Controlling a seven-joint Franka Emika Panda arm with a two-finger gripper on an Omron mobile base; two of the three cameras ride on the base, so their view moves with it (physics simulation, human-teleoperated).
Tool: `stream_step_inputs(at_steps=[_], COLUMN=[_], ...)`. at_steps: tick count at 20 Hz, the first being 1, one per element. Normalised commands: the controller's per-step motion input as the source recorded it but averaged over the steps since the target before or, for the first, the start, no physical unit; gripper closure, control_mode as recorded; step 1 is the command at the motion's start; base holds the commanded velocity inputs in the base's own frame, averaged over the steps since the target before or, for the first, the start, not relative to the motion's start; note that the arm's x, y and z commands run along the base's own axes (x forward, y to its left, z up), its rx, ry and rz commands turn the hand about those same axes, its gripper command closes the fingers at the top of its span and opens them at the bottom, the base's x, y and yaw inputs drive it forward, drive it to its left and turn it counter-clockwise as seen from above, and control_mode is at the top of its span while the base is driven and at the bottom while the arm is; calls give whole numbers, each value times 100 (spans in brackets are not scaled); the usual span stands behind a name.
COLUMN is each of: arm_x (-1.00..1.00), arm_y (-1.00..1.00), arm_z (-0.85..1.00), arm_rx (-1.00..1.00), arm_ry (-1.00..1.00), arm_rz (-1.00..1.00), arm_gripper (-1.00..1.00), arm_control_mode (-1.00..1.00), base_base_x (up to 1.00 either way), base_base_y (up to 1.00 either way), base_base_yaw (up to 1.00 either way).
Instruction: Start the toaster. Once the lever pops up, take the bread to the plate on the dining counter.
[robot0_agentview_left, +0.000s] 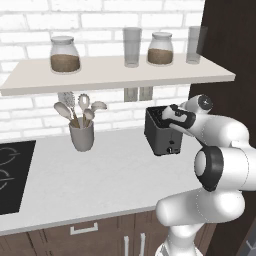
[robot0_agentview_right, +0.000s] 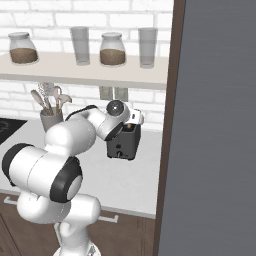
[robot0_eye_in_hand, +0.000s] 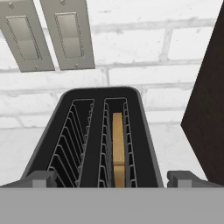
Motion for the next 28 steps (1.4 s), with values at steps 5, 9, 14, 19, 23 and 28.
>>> stream_step_inputs(at_steps=[5, 9, 14, 19, 23, 28], arm_x=[0, 0, 0, 0, 0, 0], arm_y=[0, 0, 0, 0, 0, 0], arm_z=[0, 0, 0, 0, 0, 0], arm_rx=[0, 0, 0, 0, 0, 0], arm_ry=[0, 0, 0, 0, 0, 0], arm_rz=[0, 0, 0, 0, 0, 0], arm_gripper=[-100, -100, -100, -100, -100, -100], arm_control_mode=[-100, -100, -100, -100, -100, -100], base_base_x=[0, 0, 0, 0, 0, 0], base_base_y=[0, 0, 0, 0, 0, 0], base_base_yaw=[0, 0, 0, 0, 0, 0])
